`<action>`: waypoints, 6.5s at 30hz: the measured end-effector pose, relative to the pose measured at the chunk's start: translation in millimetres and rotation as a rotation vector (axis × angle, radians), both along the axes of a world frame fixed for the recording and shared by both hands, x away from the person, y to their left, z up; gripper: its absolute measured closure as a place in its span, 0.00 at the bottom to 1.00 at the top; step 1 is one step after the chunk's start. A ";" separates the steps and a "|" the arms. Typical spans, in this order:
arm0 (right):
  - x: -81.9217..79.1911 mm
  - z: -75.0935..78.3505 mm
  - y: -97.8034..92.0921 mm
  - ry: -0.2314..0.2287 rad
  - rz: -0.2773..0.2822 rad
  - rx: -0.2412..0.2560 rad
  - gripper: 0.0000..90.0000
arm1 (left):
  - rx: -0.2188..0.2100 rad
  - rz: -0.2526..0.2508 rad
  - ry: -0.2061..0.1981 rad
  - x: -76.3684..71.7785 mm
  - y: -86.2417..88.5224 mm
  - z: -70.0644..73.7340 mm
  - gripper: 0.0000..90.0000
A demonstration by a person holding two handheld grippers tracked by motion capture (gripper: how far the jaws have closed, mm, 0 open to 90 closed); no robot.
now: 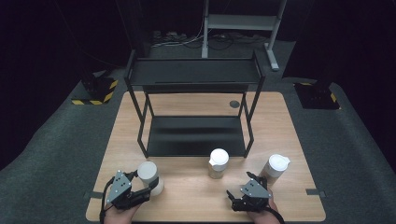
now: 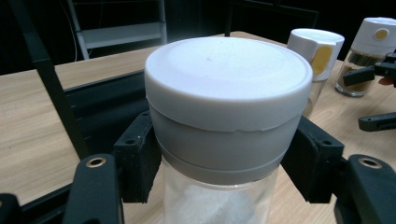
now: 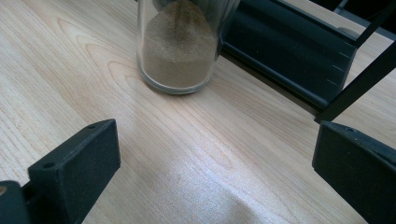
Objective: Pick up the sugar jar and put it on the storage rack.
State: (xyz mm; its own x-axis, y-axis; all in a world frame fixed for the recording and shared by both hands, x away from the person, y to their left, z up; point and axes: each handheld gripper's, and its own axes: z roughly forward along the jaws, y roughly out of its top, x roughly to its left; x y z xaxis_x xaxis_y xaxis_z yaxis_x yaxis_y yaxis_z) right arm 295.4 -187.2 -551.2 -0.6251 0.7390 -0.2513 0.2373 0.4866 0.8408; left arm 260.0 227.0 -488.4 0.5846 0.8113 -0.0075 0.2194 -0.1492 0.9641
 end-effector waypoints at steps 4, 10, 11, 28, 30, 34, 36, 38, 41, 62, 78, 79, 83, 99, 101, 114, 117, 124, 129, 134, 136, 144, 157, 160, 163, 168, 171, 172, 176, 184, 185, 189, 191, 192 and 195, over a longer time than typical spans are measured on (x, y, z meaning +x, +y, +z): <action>0.0 0.0 -0.2 -0.002 0.001 0.001 0.00 | 0.002 0.002 -0.012 3.2 -6.7 4.7 0.39; -0.1 0.0 -0.2 -0.001 0.002 0.002 0.00 | 0.002 0.014 -0.012 8.5 -13.8 8.5 0.39; -0.1 0.0 -0.1 -0.001 0.001 0.002 0.00 | 0.004 0.014 -0.013 10.3 -14.5 8.5 0.39; 0.1 0.1 -0.3 0.000 0.000 0.003 0.00 | -0.009 0.060 -0.003 33.1 -11.4 15.7 0.39; 0.0 0.0 -0.1 0.000 0.001 0.001 0.00 | 0.001 0.066 -0.001 36.3 -11.0 17.0 0.39; 0.4 0.1 -0.6 0.001 -0.001 0.005 0.00 | -0.005 0.075 0.011 43.5 -9.1 18.5 0.39; 0.4 0.1 -0.5 0.001 -0.001 0.004 0.00 | -0.001 0.077 0.014 46.1 -9.1 19.1 0.39; 0.3 0.1 -0.3 0.000 0.000 0.002 0.00 | 0.007 0.079 0.016 48.6 -9.8 19.0 0.39; 0.4 0.1 -0.4 0.000 0.000 0.003 0.00 | 0.019 0.082 0.024 52.3 -11.7 18.1 0.39; 0.4 0.3 -1.0 0.004 0.003 0.008 0.00 | 0.027 0.101 0.026 81.1 -22.0 27.3 0.39; 0.0 0.2 -0.8 0.002 0.005 0.008 0.00 | 0.039 0.122 0.036 104.2 -30.4 32.8 0.39; 0.0 0.2 -0.8 0.001 0.005 0.008 0.00 | 0.041 0.124 0.035 105.8 -30.7 33.0 0.39; 0.1 0.1 -0.7 0.000 0.005 0.007 0.00 | 0.046 0.131 0.037 111.6 -32.0 34.3 0.39; 0.0 0.2 -0.8 0.000 0.006 0.007 0.00 | 0.048 0.160 0.045 131.4 -35.8 39.4 0.39; 0.0 0.2 -0.8 0.000 0.006 0.007 0.00 | 0.050 0.163 0.048 133.8 -36.6 39.7 0.39; -0.1 0.3 -1.3 0.002 0.007 0.014 0.00 | 0.052 0.170 0.065 147.0 -41.6 40.6 0.39; -0.1 0.3 -1.2 0.002 0.008 0.012 0.00 | 0.063 0.168 0.067 148.9 -43.6 40.5 0.39; -0.2 0.3 -1.1 0.001 0.009 0.010 0.00 | 0.072 0.168 0.071 155.0 -49.1 43.1 0.39; -0.2 0.3 -1.2 0.001 0.007 0.013 0.00 | 0.081 0.170 0.076 160.7 -53.7 43.2 0.39; -0.2 0.3 -1.2 0.001 0.008 0.013 0.00 | 0.099 0.171 0.087 165.6 -57.7 39.9 0.39; -0.2 0.3 -1.3 0.001 0.009 0.015 0.00 | 0.092 0.171 0.097 168.6 -59.1 36.8 0.39; -0.1 0.3 -1.6 0.003 0.010 0.017 0.00 | 0.115 0.180 0.110 174.6 -61.8 30.5 0.39; -0.2 0.2 -1.2 0.000 0.012 0.013 0.00 | 0.121 0.197 0.139 177.3 -60.6 16.6 0.39; -0.2 0.3 -1.3 0.000 0.011 0.014 0.00 | 0.127 0.198 0.139 177.7 -60.2 15.2 0.39; -0.1 0.3 -1.4 0.001 0.012 0.014 0.00 | 0.126 0.200 0.140 177.6 -59.9 14.5 0.39; -0.2 0.3 -1.3 0.000 0.011 0.014 0.00 | 0.124 0.201 0.139 177.0 -60.0 12.5 0.39; -0.3 0.3 -1.3 -0.001 0.011 0.013 0.00 | 0.120 0.204 0.136 176.4 -59.6 11.5 0.39; -0.3 0.2 -1.2 -0.001 0.011 0.013 0.00 | 0.120 0.204 0.136 176.3 -59.5 11.4 0.39; -0.3 0.2 -1.3 -0.001 0.012 0.014 0.00 | 0.126 0.201 0.132 174.8 -60.2 10.9 0.39; -0.4 0.2 -0.8 -0.001 0.011 0.008 0.00 | 0.118 0.194 0.117 169.5 -57.3 6.9 0.39; -0.4 0.1 -0.7 -0.001 0.012 0.007 0.00 | 0.120 0.193 0.116 169.0 -57.6 6.9 0.38; -0.3 0.1 -0.7 -0.001 0.011 0.006 0.00 | 0.126 0.193 0.119 169.5 -58.3 7.4 0.38; -0.7 0.2 -0.9 -0.004 0.010 0.009 0.00 | 0.124 0.196 0.121 170.0 -58.7 7.4 0.38; -0.8 0.2 -1.0 -0.005 0.008 0.012 0.00 | 0.123 0.197 0.121 170.1 -58.9 7.3 0.38; -0.6 0.3 -1.3 -0.003 0.008 0.015 0.00 | 0.127 0.196 0.123 170.1 -58.9 7.7 0.38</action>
State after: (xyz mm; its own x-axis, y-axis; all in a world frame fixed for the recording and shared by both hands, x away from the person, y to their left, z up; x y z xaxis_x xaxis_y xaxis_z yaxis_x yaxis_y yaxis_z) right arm 294.8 -188.5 -551.0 -0.6305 0.7374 -0.2423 0.2308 0.4761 0.8485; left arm 430.0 168.1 -480.7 0.4171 0.9080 0.0405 0.3705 -0.2105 0.9046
